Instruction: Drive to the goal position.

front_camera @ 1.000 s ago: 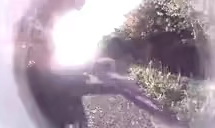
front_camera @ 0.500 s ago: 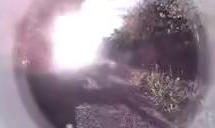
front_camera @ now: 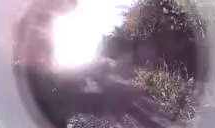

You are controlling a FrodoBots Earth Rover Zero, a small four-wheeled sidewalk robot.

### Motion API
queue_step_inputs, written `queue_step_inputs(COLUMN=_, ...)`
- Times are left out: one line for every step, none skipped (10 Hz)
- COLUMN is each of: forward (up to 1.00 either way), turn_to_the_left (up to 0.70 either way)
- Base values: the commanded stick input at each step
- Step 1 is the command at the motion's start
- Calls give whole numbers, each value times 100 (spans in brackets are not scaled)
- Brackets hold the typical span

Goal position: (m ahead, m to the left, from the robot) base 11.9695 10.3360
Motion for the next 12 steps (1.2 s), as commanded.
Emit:
queue_step_inputs(forward=70, turn_to_the_left=0)
queue_step_inputs(forward=70, turn_to_the_left=0)
queue_step_inputs(forward=70, turn_to_the_left=0)
queue_step_inputs(forward=70, turn_to_the_left=0)
queue_step_inputs(forward=70, turn_to_the_left=0)
queue_step_inputs(forward=70, turn_to_the_left=0)
queue_step_inputs(forward=70, turn_to_the_left=0)
queue_step_inputs(forward=70, turn_to_the_left=0)
queue_step_inputs(forward=70, turn_to_the_left=0)
queue_step_inputs(forward=70, turn_to_the_left=0)
queue_step_inputs(forward=70, turn_to_the_left=0)
queue_step_inputs(forward=70, turn_to_the_left=0)
